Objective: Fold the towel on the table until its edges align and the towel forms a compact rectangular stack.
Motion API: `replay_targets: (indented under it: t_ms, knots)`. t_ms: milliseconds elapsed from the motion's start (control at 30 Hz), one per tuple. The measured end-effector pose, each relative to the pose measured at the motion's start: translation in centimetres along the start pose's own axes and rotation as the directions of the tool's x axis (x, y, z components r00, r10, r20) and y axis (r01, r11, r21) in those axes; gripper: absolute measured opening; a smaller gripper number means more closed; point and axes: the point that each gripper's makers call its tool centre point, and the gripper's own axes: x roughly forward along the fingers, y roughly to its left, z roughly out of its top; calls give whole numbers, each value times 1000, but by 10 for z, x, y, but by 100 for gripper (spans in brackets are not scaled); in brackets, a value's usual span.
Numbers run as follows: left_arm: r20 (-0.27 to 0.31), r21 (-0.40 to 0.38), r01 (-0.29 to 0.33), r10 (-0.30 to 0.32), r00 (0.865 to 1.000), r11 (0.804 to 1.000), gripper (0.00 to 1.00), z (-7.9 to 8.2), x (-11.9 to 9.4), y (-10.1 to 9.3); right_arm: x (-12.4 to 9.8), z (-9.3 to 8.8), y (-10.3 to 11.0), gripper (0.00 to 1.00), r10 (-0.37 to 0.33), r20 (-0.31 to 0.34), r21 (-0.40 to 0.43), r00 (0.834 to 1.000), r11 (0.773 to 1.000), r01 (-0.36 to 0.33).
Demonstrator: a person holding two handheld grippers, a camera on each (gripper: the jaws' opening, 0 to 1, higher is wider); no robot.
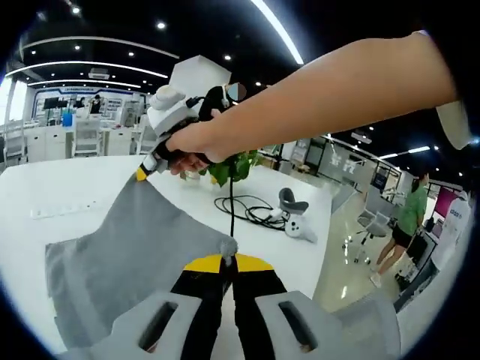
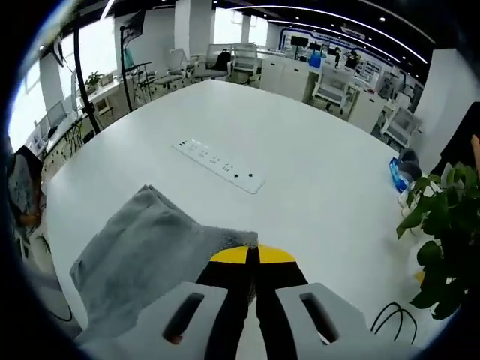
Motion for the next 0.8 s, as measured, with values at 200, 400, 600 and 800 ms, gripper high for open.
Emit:
replay_targets:
  t_ms: [200, 400, 600, 800]
  knots:
    - [51, 12, -63, 62, 997, 998, 3, 2, -23, 21, 4, 15, 16, 0, 3, 9, 28, 1000, 1000, -3]
    - [80, 19, -105, 103, 991, 994, 3, -1, -46, 33, 10, 28, 34, 0, 3, 37, 82, 999, 997, -6]
    - [59, 20, -151, 149, 987, 988, 3, -21, -66, 47, 24, 35, 49, 0, 18, 62, 165, 998, 986, -28]
    - [52, 30, -182, 180, 982, 983, 4, -28, -81, 55, 31, 36, 74, 0, 47, 86, 202, 995, 977, -63]
